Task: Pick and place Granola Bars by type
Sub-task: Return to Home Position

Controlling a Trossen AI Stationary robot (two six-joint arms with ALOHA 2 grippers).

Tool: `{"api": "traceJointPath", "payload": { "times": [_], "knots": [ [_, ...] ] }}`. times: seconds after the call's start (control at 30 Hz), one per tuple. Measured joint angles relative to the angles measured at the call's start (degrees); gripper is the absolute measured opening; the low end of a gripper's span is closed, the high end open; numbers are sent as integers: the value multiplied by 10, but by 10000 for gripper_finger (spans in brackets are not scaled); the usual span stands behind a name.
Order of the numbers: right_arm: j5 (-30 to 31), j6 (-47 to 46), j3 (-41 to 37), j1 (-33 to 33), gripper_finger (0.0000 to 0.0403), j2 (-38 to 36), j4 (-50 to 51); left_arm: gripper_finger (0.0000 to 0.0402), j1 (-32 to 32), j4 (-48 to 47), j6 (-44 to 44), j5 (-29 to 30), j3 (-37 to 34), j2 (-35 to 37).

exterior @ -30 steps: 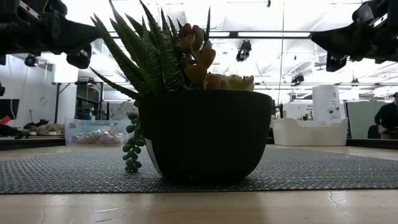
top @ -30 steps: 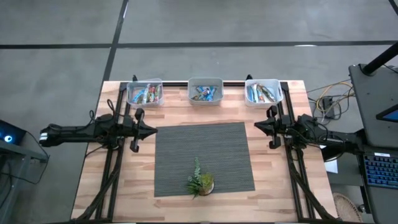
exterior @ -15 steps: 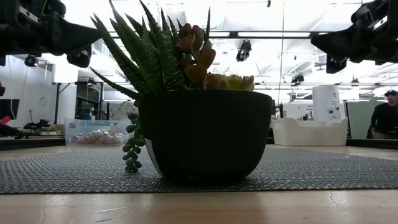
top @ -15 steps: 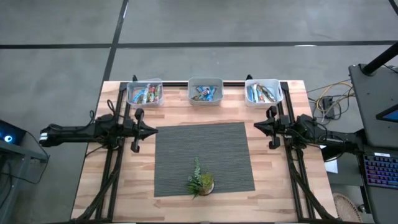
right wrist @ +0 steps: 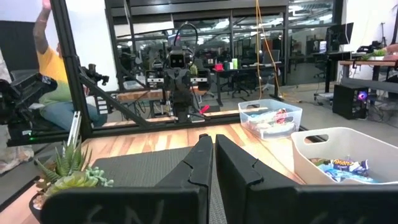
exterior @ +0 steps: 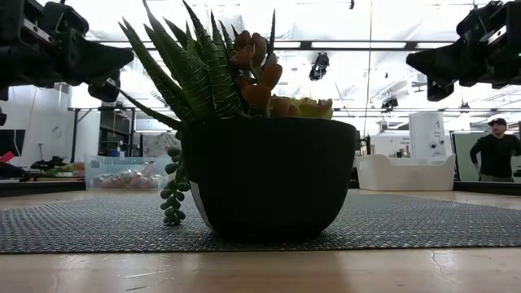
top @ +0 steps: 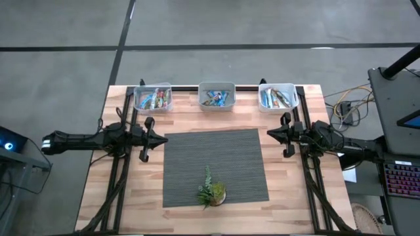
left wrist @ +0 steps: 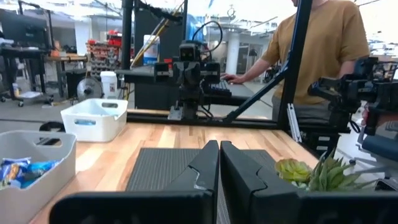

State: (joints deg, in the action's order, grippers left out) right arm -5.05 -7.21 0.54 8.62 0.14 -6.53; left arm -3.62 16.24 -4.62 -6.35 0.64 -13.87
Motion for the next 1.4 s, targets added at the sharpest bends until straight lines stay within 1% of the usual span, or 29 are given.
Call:
{"api": "traceJointPath", "payload": {
  "times": [0.37,0.6,0.7,0.93,1.4],
  "knots": [
    [0,-2,0,0,13,0,9,0,0,-53,-15,0,0,24],
    [0,-3,0,0,13,0,20,0,0,-94,-14,3,0,70],
    [0,-1,0,0,13,1,21,0,0,-118,-10,13,0,92],
    [1,10,0,0,13,0,21,0,0,-144,1,27,0,138],
    [1,-2,0,0,13,0,21,0,0,-143,-1,32,0,138]
  ]
}}
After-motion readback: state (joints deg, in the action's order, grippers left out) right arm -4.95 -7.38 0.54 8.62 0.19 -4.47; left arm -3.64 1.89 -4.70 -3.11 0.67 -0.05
